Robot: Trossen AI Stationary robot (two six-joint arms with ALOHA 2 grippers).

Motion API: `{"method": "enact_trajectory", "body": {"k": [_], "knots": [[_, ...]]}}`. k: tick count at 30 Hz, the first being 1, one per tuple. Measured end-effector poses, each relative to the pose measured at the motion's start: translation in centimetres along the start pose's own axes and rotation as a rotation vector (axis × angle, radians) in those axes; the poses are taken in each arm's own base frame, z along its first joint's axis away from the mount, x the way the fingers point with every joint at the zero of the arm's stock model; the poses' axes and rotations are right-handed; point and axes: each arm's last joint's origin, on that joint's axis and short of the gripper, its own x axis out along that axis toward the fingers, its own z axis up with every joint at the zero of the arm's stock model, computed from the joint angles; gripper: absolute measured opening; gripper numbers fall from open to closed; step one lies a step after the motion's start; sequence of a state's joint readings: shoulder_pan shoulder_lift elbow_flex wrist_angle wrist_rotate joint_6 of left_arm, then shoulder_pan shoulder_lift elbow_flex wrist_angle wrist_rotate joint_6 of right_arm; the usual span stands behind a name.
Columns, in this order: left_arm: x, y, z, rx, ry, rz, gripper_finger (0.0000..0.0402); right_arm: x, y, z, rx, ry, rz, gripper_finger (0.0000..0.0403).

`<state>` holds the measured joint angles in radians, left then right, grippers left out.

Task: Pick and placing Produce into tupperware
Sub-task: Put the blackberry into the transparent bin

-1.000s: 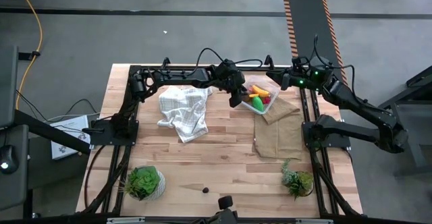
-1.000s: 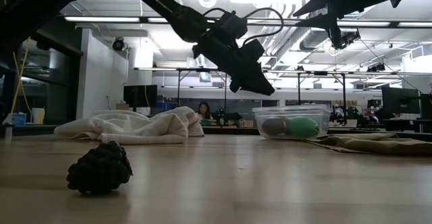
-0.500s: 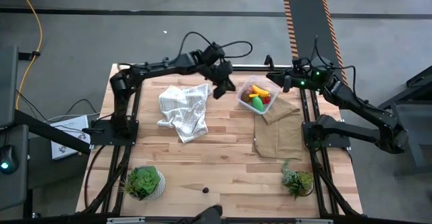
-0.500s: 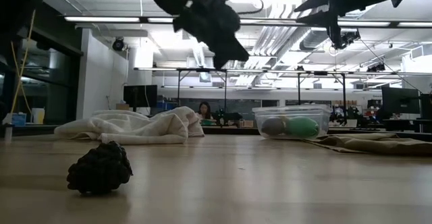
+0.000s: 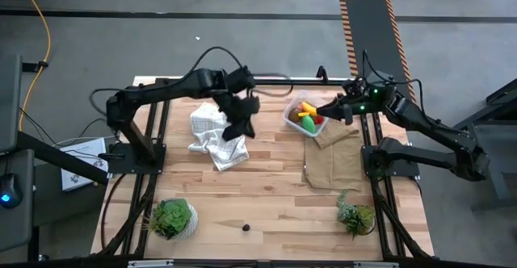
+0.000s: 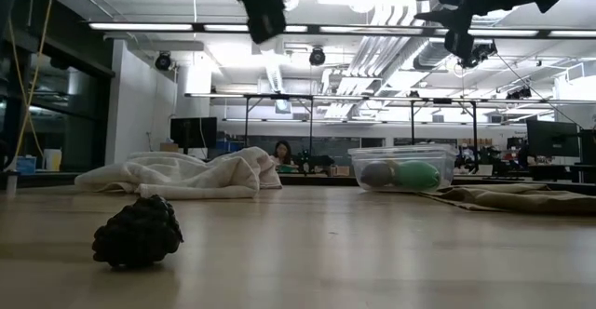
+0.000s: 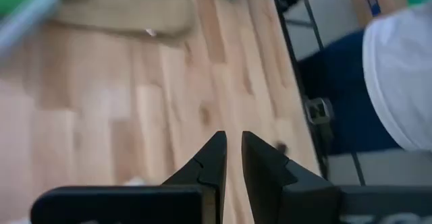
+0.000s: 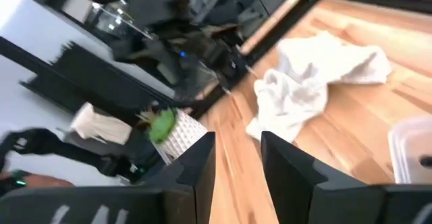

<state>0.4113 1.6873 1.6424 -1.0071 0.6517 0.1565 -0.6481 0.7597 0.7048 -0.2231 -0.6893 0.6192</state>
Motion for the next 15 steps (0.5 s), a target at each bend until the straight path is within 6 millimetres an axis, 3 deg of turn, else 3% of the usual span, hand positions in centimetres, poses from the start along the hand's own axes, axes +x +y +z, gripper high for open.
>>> {"method": "enact_trajectory", "body": {"k": [10, 15], "knots": [[0.9, -7.1, -2.2, 0.041, 0.221, -0.003, 0.0037, 1.2, 1.1, -1.2, -0.047, 0.007, -0.071, 0.0110], [0.3, -10.2, -3.2, 0.098, 0.264, -0.003, 0.0037, 1.9, 2.2, -1.4, -0.034, -0.069, -0.102, 0.0110]]}}
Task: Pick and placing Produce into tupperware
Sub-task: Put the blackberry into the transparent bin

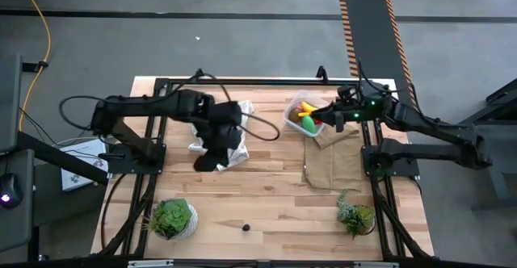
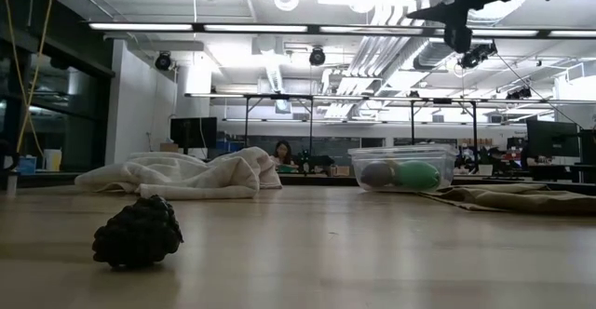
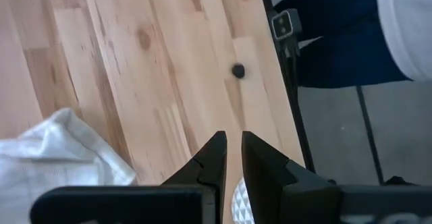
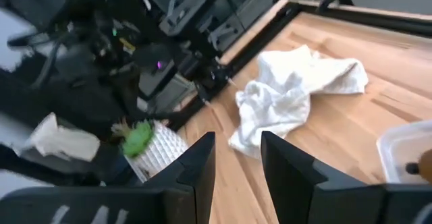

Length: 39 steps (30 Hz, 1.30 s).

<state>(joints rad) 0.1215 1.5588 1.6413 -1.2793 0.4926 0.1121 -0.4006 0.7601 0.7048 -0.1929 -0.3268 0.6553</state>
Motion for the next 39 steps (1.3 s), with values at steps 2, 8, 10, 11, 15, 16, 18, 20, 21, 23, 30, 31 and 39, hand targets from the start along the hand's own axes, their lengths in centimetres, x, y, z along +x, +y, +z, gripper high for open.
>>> {"method": "enact_trajectory", "body": {"k": [2, 8, 10, 11, 15, 16, 18, 20, 21, 23, 30, 31, 39], "knots": [[-0.4, -1.2, -0.7, 0.013, 0.003, 0.010, 0.0037, 0.2, 0.6, -0.1, 0.008, -0.030, 0.011, 0.0110], [0.0, -3.5, -5.3, -0.027, -0.047, 0.047, 0.0037, 0.5, 1.9, -0.8, 0.029, -0.062, 0.009, 0.0110], [0.5, -4.0, -7.0, -0.070, -0.085, 0.084, 0.0037, 0.6, 2.2, -1.0, 0.027, -0.074, -0.006, 0.0110], [0.7, -4.2, -7.7, -0.098, -0.107, 0.110, 0.0037, 0.6, 2.3, -1.2, 0.024, -0.082, -0.015, 0.0110], [2.1, -5.2, -9.5, -0.169, -0.208, 0.206, 0.0037, 0.7, 2.8, -1.5, 0.027, -0.112, -0.039, 0.0110], [2.5, -5.5, -9.7, -0.166, -0.228, 0.225, 0.0037, 0.7, 2.9, -1.5, 0.025, -0.115, -0.042, 0.0110], [3.4, -6.1, -9.9, -0.137, -0.255, 0.257, 0.0037, 0.7, 3.0, -1.6, 0.029, -0.119, -0.046, 0.0110], [4.6, -6.4, -10.1, -0.101, -0.264, 0.291, 0.0037, 0.7, 3.1, -1.7, 0.035, -0.120, -0.048, 0.0110], [5.3, -6.5, -10.1, -0.082, -0.260, 0.306, 0.0038, 0.7, 3.1, -1.7, 0.037, -0.121, -0.047, 0.0110], [6.7, -6.4, -10.0, -0.037, -0.240, 0.321, 0.0038, 0.7, 3.2, -1.8, 0.036, -0.117, -0.045, 0.0110], [10.4, -5.8, -8.5, 0.019, -0.245, 0.289, 0.0038, 0.8, 3.3, -2.1, 0.015, -0.096, -0.042, 0.0110], [10.8, -5.9, -8.2, 0.037, -0.251, 0.278, 0.0040, 0.9, 3.3, -2.2, 0.009, -0.088, -0.042, 0.0110], [13.8, -5.8, -5.8, 0.093, -0.345, 0.214, 0.0111, 1.3, 3.7, -2.9, -0.038, -0.038, -0.028, 0.0110]]}}
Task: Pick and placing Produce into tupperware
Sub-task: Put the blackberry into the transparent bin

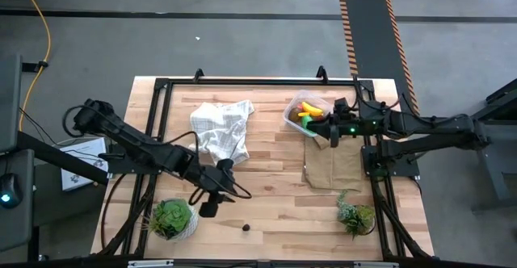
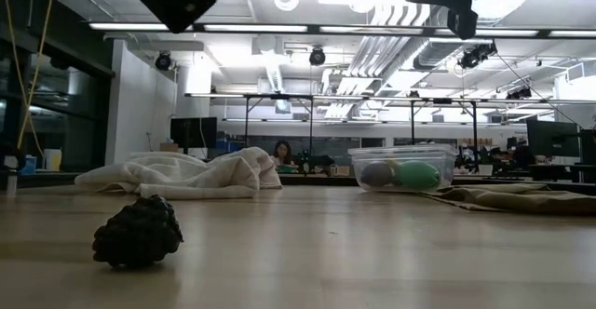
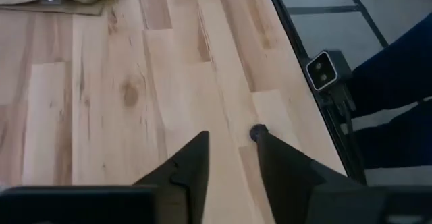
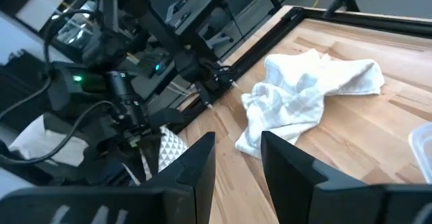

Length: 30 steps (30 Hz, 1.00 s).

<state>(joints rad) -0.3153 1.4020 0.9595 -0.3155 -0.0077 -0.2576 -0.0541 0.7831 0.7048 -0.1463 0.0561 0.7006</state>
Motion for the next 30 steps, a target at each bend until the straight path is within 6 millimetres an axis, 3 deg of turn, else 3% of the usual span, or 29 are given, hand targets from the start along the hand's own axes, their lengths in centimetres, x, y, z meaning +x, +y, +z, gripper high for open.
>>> {"method": "enact_trajectory", "body": {"k": [6, 12, 19, 30], "knots": [[1.6, -0.4, 0.0, 0.015, 0.014, -0.041, 0.0158, 0.0, 0.4, -0.4, -0.022, 0.026, 0.025, 0.0110], [2.8, -1.2, 1.2, 0.134, 0.016, -0.056, 0.0154, 0.0, 0.5, -0.6, -0.039, 0.040, 0.026, 0.0110], [4.1, -2.1, 2.9, 0.412, 0.064, -0.043, 0.0149, 0.0, 0.3, -0.9, -0.049, 0.069, 0.005, 0.0110], [6.4, -2.8, 1.8, 0.720, 0.186, -0.056, 0.0185, -0.1, 0.3, -1.3, -0.028, 0.102, -0.001, 0.0110]]}}
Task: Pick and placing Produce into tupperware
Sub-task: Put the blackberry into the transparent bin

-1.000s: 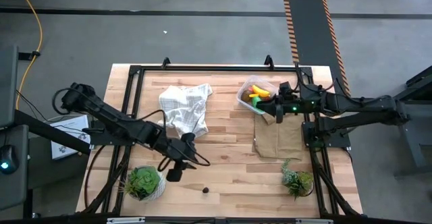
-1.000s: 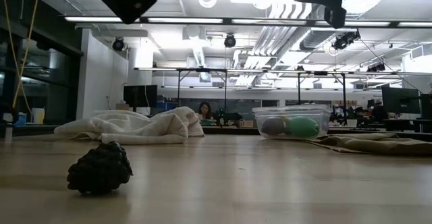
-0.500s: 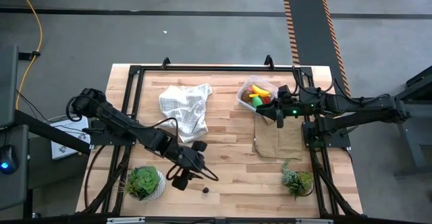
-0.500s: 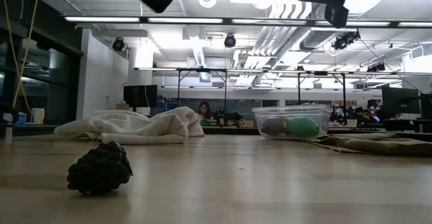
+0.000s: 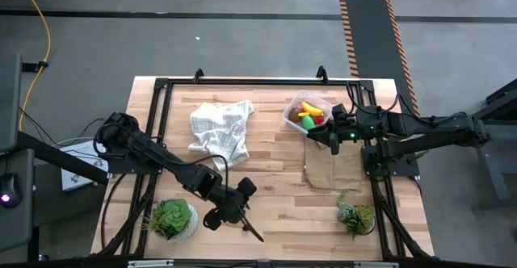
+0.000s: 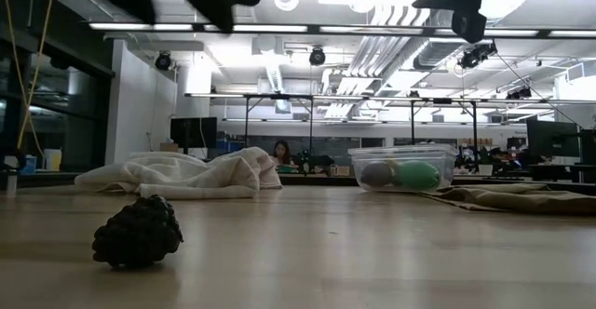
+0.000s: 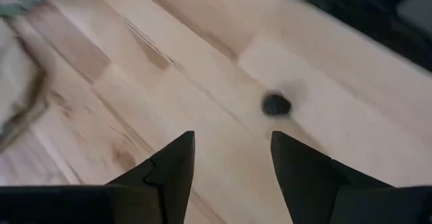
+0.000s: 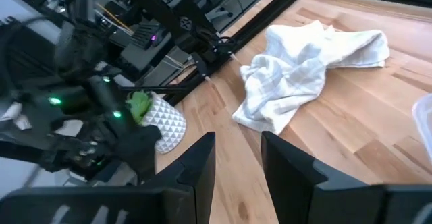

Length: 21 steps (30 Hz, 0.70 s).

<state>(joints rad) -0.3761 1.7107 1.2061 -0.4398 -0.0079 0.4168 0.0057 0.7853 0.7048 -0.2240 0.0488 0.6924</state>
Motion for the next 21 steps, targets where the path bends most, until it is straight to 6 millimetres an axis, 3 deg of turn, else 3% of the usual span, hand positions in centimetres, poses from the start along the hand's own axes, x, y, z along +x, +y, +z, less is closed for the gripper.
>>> {"method": "enact_trajectory", "body": {"k": [14, 21], "knots": [[4.5, -2.9, -0.2, 0.165, 0.066, -0.078, 0.0168, -0.1, 0.9, -0.7, 0.011, 0.011, 0.021, 0.0110], [5.4, -3.5, -0.4, 0.210, 0.092, -0.065, 0.0161, -0.1, 1.0, -0.8, 0.009, 0.010, 0.021, 0.0110]]}}
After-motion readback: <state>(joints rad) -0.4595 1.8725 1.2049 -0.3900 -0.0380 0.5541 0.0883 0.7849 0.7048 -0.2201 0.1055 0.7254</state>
